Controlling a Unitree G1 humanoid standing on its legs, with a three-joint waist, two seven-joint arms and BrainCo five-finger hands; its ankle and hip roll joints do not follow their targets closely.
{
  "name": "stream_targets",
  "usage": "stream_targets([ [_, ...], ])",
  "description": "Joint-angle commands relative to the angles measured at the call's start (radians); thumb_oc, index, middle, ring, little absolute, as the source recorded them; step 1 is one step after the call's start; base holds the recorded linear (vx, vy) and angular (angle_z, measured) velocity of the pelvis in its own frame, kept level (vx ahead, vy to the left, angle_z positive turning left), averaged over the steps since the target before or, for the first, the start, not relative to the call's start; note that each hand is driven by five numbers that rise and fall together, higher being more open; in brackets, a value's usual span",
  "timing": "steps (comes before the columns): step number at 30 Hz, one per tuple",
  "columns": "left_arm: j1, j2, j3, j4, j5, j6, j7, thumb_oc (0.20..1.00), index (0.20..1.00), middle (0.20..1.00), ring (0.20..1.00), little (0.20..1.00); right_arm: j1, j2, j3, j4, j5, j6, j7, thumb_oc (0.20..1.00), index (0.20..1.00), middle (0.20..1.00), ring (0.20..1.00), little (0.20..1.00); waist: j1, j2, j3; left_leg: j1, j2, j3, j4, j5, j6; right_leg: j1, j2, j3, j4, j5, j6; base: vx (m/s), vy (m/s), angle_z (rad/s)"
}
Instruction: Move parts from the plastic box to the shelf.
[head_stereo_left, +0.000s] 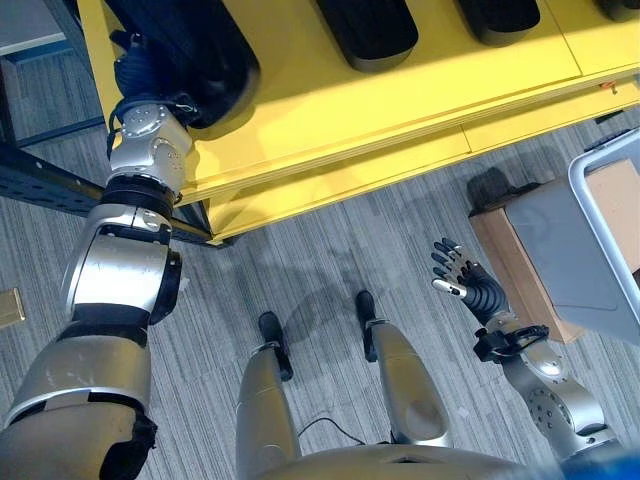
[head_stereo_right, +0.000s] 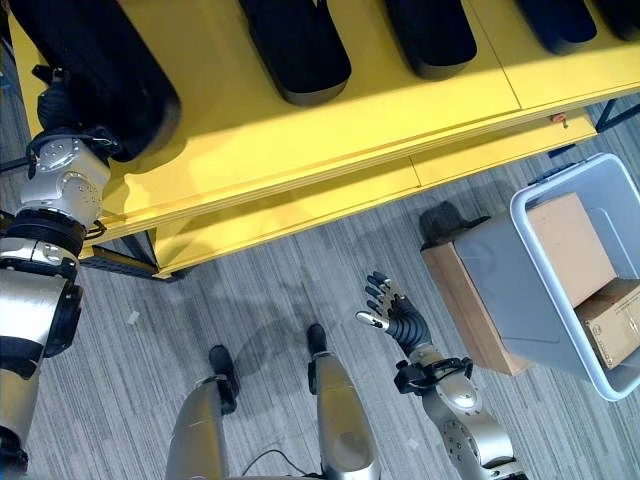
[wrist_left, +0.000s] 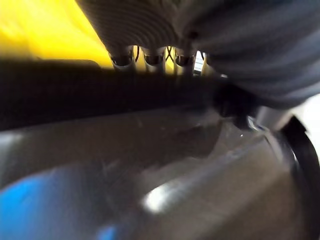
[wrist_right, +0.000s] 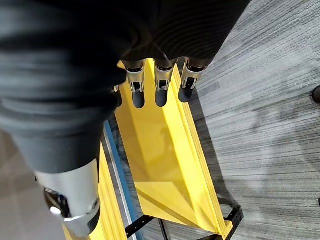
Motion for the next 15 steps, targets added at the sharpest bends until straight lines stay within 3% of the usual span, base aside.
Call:
stream_targets([
  [1,-0.069,0.054,0.029,0.021,0.012,-0.059,-0.001,1.000,1.000,1.000,1.000,1.000,0.025,-0.054,-0.066,-0.030,0.022,-0.034,0.006,1.000,1.000,1.000,1.000,1.000,0.006,0.027,-0.023,0.009,0.057,-0.055,0.059,-0.043,-0.052,0.046,-0.087,-0.009,-0.018,0.009,0.089,0.00,0.000,0.00],
  [15,-0.054,0.052,0.062,0.000,-0.048,-0.079,0.004,1.000,1.000,1.000,1.000,1.000,0.032,-0.068,-0.079,-0.028,0.017,-0.032,0.005,1.000,1.000,1.000,1.000,1.000,0.012,0.035,-0.034,0.024,0.052,-0.056,0.051,-0.043,-0.055,0.059,-0.089,-0.015,-0.013,0.008,0.089,0.00,0.000,0.00],
])
